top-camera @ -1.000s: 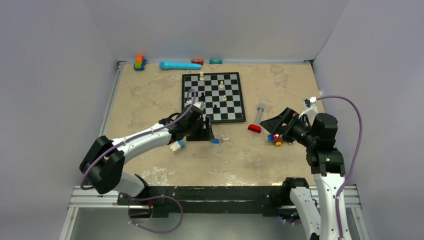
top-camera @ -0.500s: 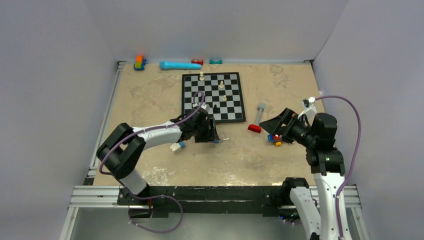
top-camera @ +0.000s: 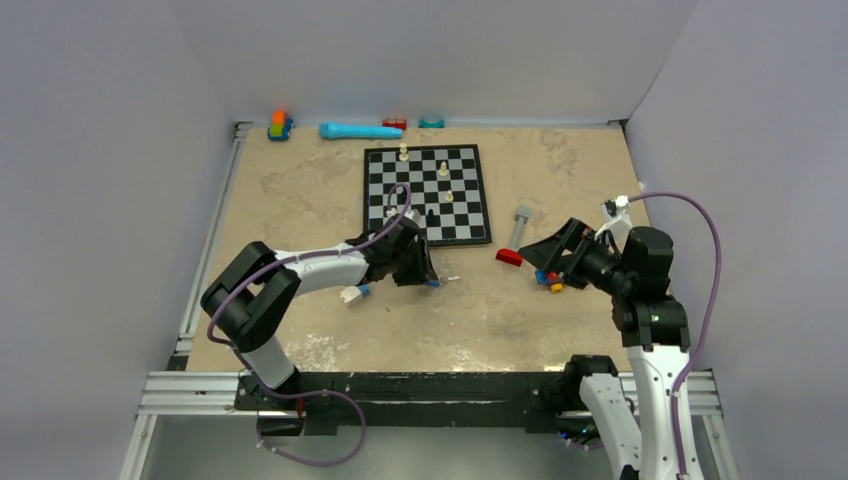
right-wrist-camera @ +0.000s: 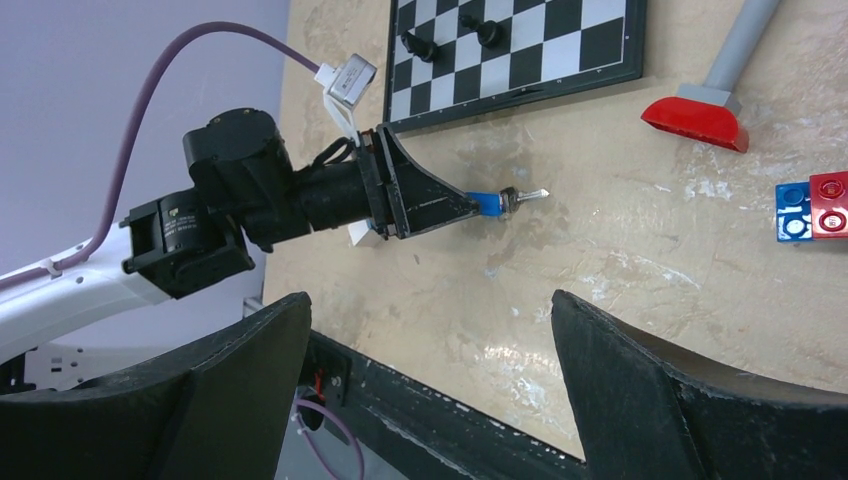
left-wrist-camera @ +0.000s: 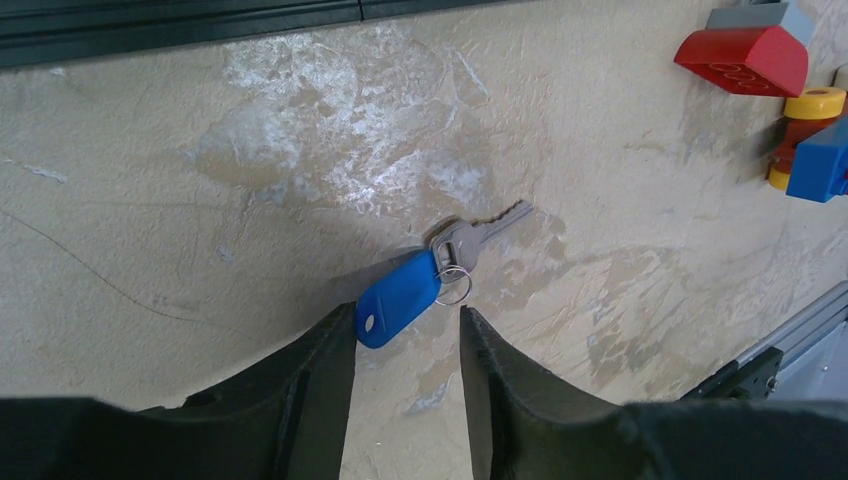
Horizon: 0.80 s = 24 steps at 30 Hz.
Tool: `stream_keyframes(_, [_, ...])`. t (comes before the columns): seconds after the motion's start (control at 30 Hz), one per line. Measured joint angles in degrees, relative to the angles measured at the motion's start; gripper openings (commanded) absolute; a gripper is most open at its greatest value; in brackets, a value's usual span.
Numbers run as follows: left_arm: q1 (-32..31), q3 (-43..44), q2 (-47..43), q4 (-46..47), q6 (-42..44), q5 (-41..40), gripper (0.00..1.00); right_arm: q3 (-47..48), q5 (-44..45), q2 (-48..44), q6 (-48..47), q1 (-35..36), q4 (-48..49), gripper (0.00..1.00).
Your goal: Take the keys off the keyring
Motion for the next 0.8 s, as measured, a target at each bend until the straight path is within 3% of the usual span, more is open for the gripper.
stream_keyframes(0.3, [0.0,-0.04,0.24,1.29,-0.17,0.46,0.0,0.02,-0.02,-0.02,-0.2,0.0,-0.07,0.94])
stream_keyframes(0.6, [-0.04,0.24,-1.03,0.68,-0.07,1.66,0.0,0.61,-0.04,-0.11,-0.17,0.0,-1.44,0.94])
stream_keyframes(0.8, [-0.33,1.38,-10.58,-7.5,0.02,1.14,0.0,2.64,-1.03,-0.13,-0.11,0.0,-2.43,0.95])
